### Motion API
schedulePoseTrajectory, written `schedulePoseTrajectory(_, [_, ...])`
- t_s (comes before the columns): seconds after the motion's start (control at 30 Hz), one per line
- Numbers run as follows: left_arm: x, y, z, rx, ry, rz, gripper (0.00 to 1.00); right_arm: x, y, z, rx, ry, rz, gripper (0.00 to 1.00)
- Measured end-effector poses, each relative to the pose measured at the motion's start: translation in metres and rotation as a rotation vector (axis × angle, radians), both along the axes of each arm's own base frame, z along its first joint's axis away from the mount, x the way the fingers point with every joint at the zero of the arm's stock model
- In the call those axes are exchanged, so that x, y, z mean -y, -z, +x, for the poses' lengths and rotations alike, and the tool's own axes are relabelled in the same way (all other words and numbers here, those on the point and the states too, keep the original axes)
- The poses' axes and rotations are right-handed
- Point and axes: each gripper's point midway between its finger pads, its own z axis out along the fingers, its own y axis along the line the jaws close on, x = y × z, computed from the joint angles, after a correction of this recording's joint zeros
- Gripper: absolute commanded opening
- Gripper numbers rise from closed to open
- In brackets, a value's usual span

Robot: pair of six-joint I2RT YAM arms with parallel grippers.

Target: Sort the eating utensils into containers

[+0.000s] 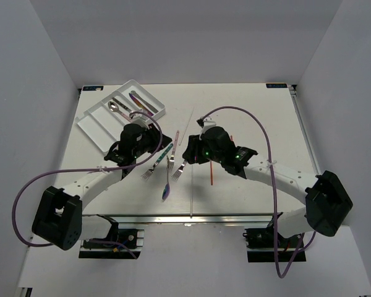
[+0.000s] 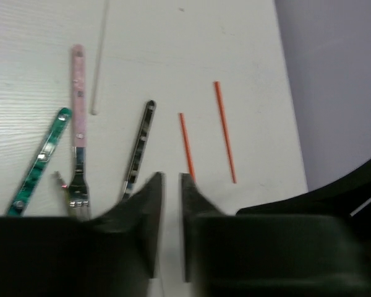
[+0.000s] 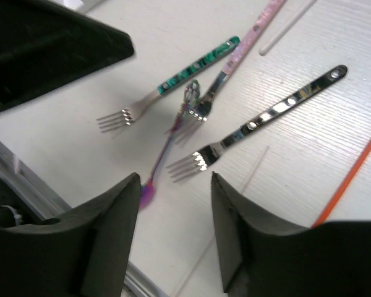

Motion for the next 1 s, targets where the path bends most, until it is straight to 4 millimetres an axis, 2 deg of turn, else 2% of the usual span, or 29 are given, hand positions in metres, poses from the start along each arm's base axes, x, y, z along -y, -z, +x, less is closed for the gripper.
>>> schedulePoseTrajectory(0.03, [-0.006, 0.003, 0.003, -0.014, -0.032, 0.026, 0.58, 0.004, 0.004, -0.001, -0.003, 0.002, -0.012, 0.58])
schedulePoseTrajectory(0.07, [-0.01, 0.006, 0.004, -0.022, -0.052, 0.051, 0.66, 0.007, 0.008, -0.003, -0.008, 0.002, -0.027, 0.59])
schedulePoseTrajectory(0.13, [-0.02, 0.008, 0.004, -0.041, -0.093, 0.088, 0.73, 0.008, 0.015, -0.006, -0.025, 0.001, -0.05, 0.6])
schedulePoseTrajectory(0.23, [-0.038, 0.001, 0.0, -0.044, -0.155, 0.158, 0.97, 0.004, 0.029, -0.01, -0.049, 0.017, -0.105, 0.61])
schedulePoseTrajectory(0.43, [-0.084, -0.054, -0.013, 0.073, -0.279, 0.301, 0.98, -0.028, 0.058, -0.023, -0.092, 0.02, -0.196, 0.6])
schedulePoseTrajectory(0.5, [-0.103, -0.071, -0.022, 0.124, -0.329, 0.346, 0.98, -0.041, 0.065, -0.025, -0.099, 0.027, -0.225, 0.56])
schedulePoseTrajectory(0.6, [-0.127, -0.08, -0.034, 0.163, -0.391, 0.406, 0.98, -0.063, 0.072, -0.021, -0.09, 0.048, -0.259, 0.51])
schedulePoseTrajectory(0.73, [-0.143, -0.063, -0.048, 0.147, -0.417, 0.471, 0.98, -0.078, 0.09, -0.019, -0.09, 0.074, -0.298, 0.42])
schedulePoseTrajectory(0.87, [-0.147, -0.046, -0.05, 0.103, -0.403, 0.534, 0.98, -0.079, 0.117, -0.02, -0.114, 0.095, -0.361, 0.36])
schedulePoseTrajectory(1.0, [-0.149, -0.039, -0.05, 0.089, -0.395, 0.568, 0.98, -0.079, 0.133, -0.02, -0.127, 0.115, -0.4, 0.32])
